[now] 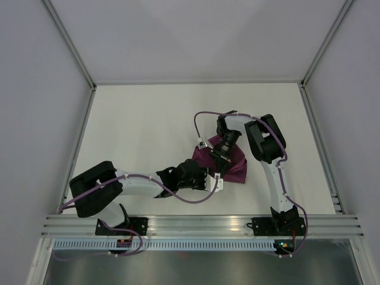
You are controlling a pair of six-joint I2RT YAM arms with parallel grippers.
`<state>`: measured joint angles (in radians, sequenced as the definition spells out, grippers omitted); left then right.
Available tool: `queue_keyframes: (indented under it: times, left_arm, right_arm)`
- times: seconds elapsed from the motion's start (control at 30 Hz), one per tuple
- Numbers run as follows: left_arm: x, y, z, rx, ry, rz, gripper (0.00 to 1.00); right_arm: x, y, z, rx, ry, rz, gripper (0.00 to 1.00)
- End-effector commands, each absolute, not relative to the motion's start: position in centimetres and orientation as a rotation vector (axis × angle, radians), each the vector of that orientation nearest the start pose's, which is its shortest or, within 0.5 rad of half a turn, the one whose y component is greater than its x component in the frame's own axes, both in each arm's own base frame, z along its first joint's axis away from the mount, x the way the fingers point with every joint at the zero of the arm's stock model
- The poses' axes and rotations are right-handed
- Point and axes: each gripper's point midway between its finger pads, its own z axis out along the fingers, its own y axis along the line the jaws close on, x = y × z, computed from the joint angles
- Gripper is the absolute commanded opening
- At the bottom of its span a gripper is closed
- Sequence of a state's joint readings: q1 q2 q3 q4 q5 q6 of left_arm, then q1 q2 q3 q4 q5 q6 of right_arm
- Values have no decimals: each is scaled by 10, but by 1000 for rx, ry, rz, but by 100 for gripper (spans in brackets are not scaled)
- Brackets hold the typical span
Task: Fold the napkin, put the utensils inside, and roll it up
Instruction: Roll the napkin with the utensil
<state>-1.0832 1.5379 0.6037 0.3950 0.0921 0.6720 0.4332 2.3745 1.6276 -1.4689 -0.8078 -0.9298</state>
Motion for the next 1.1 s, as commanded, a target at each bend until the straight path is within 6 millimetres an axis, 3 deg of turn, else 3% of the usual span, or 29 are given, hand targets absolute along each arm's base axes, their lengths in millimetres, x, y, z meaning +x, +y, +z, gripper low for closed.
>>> queue_keyframes:
  times: [0.0, 0.13, 0.4, 0.7, 0.83, 1.0, 1.07]
  left_arm:
    - [193, -372, 67, 1720, 1217, -367, 51]
    - [191, -379, 56, 1747, 1207, -369, 52]
    - [211, -383, 36, 1730, 1205, -250, 52]
    - [221, -386, 39, 1710, 1168, -194, 59]
    - [217, -386, 30, 1762, 1167, -202, 59]
    - [205, -386, 12, 1868, 1222, -280, 51]
    - [205, -389, 13, 1875, 1242, -305, 40]
  right_arm:
    - [244, 194, -51, -1842, 2580, 1220, 0]
    - [243, 191, -52, -1835, 2590, 1219, 0]
    - [242, 187, -53, -1833, 2595, 1211, 1]
    - [241, 186, -54, -1834, 2600, 1208, 0]
    - [242, 186, -55, -1834, 2600, 1203, 0]
    - [242, 185, -56, -1837, 2601, 1202, 0]
    - [242, 185, -55, -1838, 2600, 1201, 0]
